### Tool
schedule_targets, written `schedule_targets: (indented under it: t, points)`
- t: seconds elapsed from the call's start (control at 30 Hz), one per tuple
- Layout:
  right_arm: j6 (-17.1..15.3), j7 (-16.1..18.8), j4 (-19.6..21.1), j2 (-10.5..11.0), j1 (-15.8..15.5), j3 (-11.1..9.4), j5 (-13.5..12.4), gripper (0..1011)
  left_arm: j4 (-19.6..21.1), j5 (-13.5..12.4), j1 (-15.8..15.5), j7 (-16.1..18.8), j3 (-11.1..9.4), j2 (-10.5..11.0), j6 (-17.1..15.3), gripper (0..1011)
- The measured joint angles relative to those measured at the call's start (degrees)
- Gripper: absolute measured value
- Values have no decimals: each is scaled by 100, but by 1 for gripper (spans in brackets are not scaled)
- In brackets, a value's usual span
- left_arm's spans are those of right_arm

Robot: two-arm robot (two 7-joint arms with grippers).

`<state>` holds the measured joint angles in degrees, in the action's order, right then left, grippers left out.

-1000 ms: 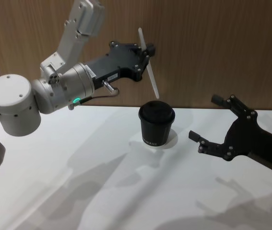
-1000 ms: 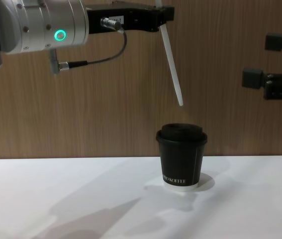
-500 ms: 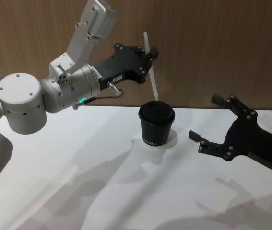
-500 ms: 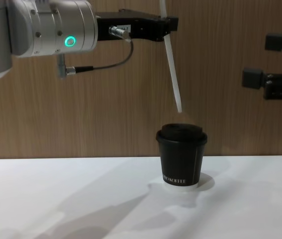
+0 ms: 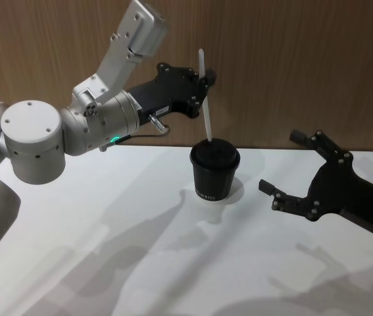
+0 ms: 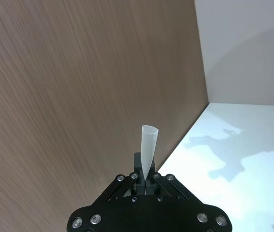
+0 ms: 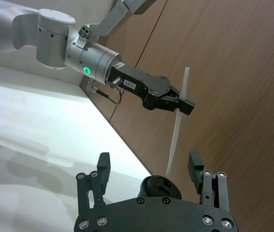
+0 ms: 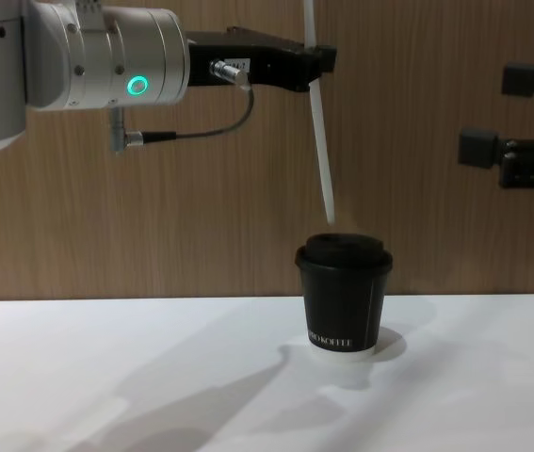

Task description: Pick up the straw with one hand, pass it to the other hand, and insert it into the cup.

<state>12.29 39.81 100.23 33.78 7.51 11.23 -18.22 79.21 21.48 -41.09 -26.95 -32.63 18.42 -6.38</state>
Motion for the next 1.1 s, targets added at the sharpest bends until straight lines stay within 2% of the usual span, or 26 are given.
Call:
schedule_targets:
  t: [1.1]
  points:
    - [0,0,0,0,0,0,0,1001,-554,-195,-123,-187,24,-224,114,3]
